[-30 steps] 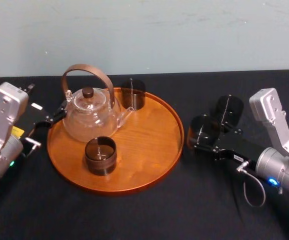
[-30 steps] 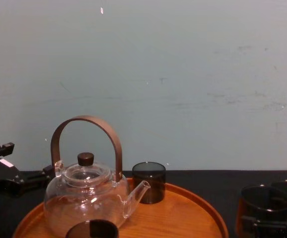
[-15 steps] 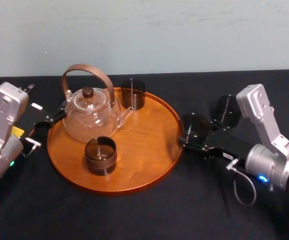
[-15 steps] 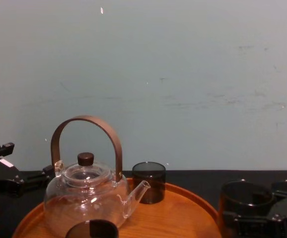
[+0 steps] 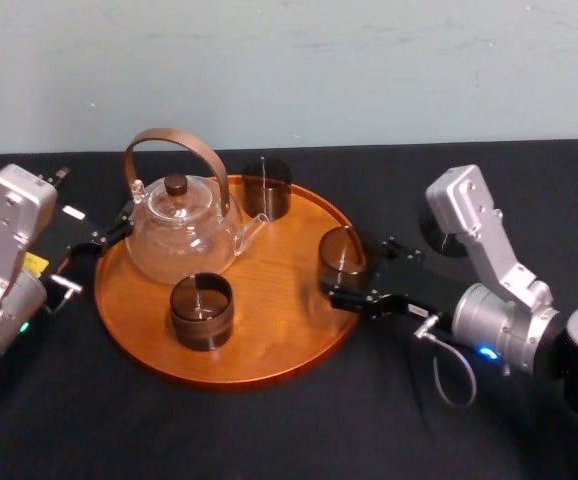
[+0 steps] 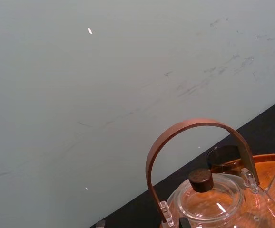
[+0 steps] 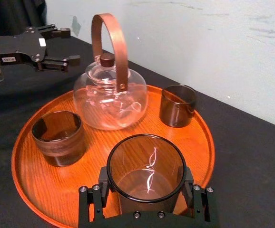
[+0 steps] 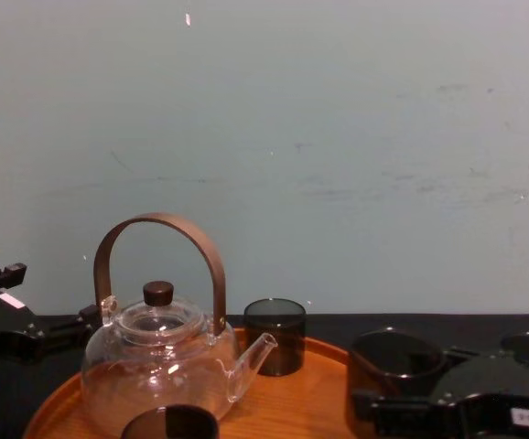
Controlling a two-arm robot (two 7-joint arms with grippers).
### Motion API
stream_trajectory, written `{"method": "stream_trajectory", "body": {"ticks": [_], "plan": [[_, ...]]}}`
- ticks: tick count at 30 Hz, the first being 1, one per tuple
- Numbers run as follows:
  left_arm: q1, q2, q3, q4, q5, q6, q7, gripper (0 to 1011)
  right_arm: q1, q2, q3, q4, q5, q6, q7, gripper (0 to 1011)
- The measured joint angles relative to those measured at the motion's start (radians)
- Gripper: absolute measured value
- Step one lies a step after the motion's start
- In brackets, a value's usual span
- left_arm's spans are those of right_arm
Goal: Pick up the glass from the table and place it on the tray.
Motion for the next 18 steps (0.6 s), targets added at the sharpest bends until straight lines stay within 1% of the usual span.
{"method": "stream_trajectory", "body": {"ticks": [7, 18], "plan": [[0.0, 0.0, 0.0, 0.0, 0.0, 0.0, 0.0, 1001, 0.015, -0.029, -0.038, 0.012, -0.02, 0.003, 0.002, 903], [0.0, 0.0, 0.0, 0.0, 0.0, 0.0, 0.0, 1001, 0.033, -0.066, -0.072, 0.047, -0.034, -0.005, 0.009, 902]]}}
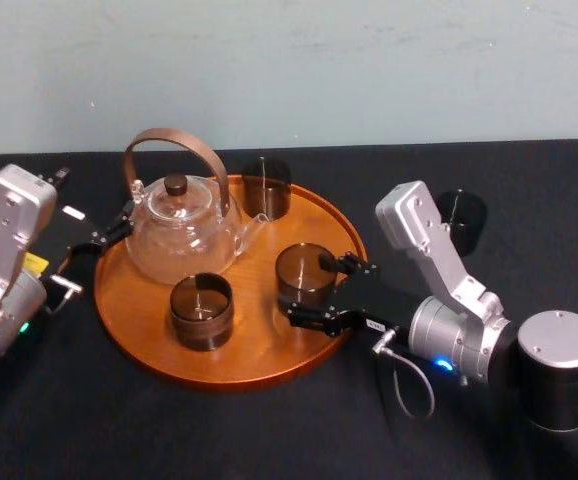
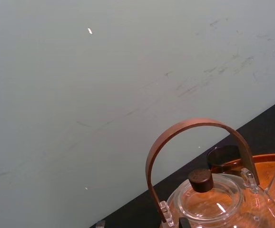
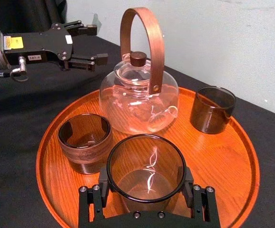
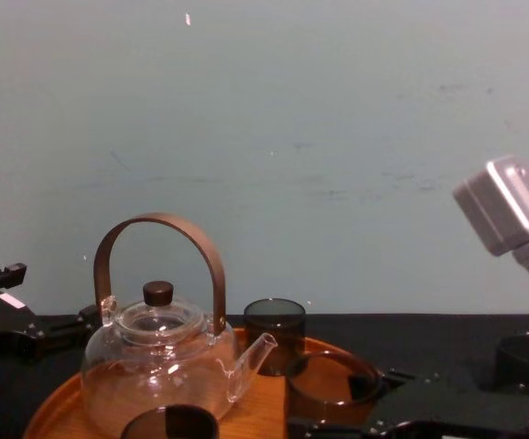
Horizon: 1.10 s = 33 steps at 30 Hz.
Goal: Pick up the glass from the table and place it on the tray.
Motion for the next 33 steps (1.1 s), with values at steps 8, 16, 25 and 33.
{"method": "stream_trajectory", "body": {"ticks": [8, 16, 25, 33], "plan": [[0.0, 0.0, 0.0, 0.0, 0.0, 0.0, 0.0, 1001, 0.024, -0.026, -0.012, 0.049, -0.01, -0.01, 0.004, 903], [0.0, 0.0, 0.0, 0.0, 0.0, 0.0, 0.0, 1001, 0.046, -0.047, -0.021, 0.093, -0.014, -0.016, 0.012, 903], [0.0, 0.0, 0.0, 0.0, 0.0, 0.0, 0.0, 1001, 0.062, -0.064, -0.038, 0.124, -0.019, -0.017, 0.022, 902], [0.0, 0.0, 0.0, 0.0, 0.0, 0.0, 0.0, 1002, 0.065, -0.069, -0.045, 0.133, -0.022, -0.015, 0.025, 902]]}}
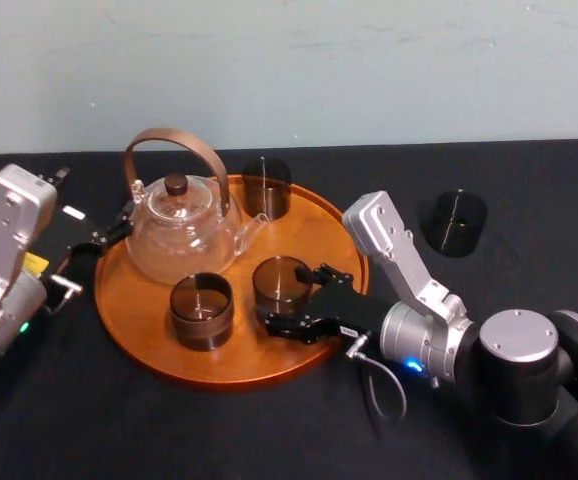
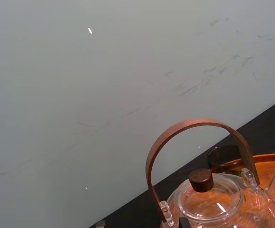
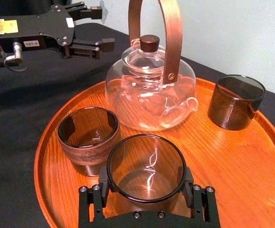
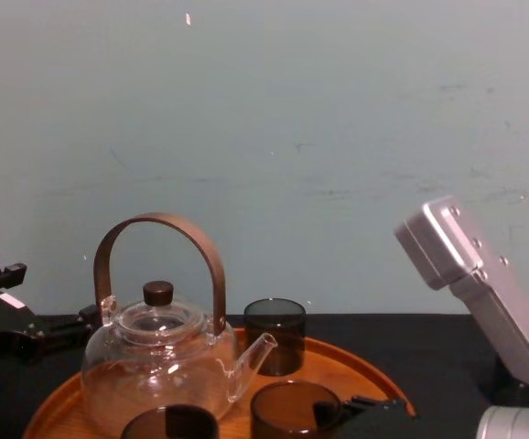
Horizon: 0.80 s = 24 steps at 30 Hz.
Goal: Pick up the glass from the table and place it on the tray.
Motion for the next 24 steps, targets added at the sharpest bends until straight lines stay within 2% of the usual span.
{"method": "stream_trajectory", "body": {"ticks": [24], "plan": [[0.0, 0.0, 0.0, 0.0, 0.0, 0.0, 0.0, 1001, -0.014, 0.008, 0.006, 0.007, 0.007, 0.02, 0.001, 902]]}}
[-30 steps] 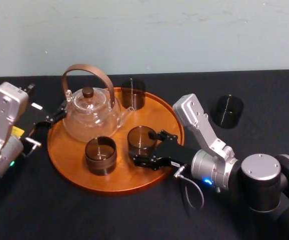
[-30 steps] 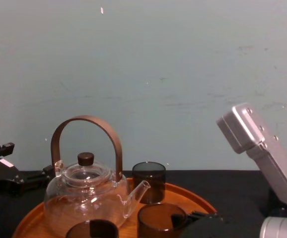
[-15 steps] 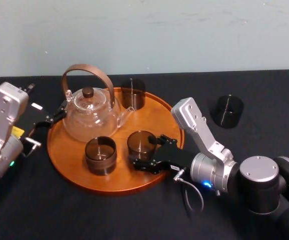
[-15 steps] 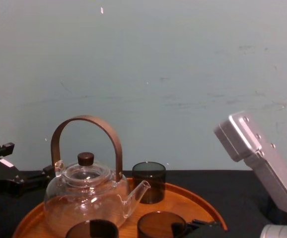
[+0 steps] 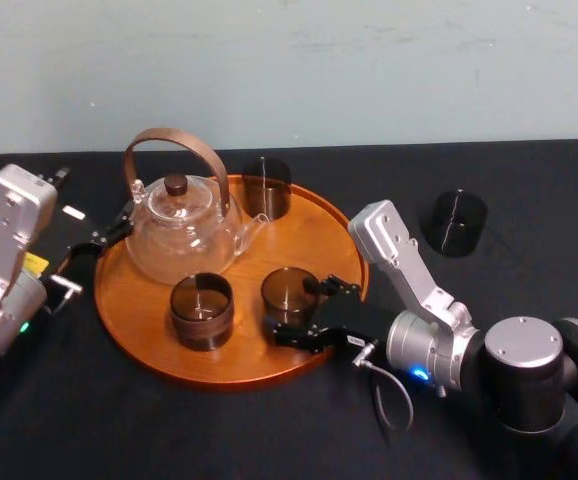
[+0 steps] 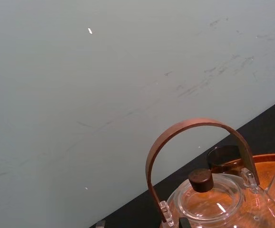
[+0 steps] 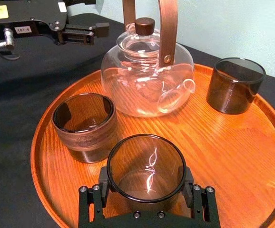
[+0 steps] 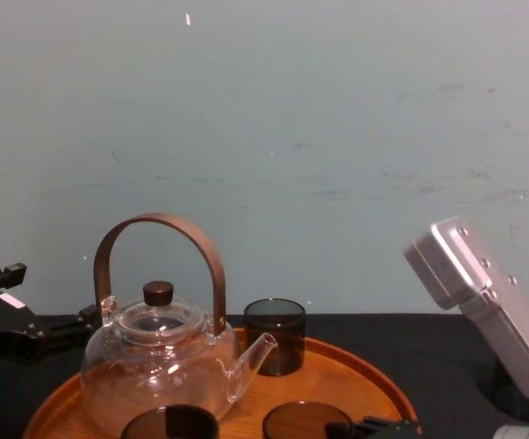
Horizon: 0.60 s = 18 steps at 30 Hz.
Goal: Pick up the glass from the table and place it on the tray.
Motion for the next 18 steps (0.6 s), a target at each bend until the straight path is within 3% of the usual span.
{"method": "stream_trajectory", "body": {"ticks": [18], "plan": [[0.0, 0.0, 0.0, 0.0, 0.0, 0.0, 0.0, 1001, 0.003, -0.001, -0.004, 0.004, 0.0, 0.008, 0.0, 902]]}}
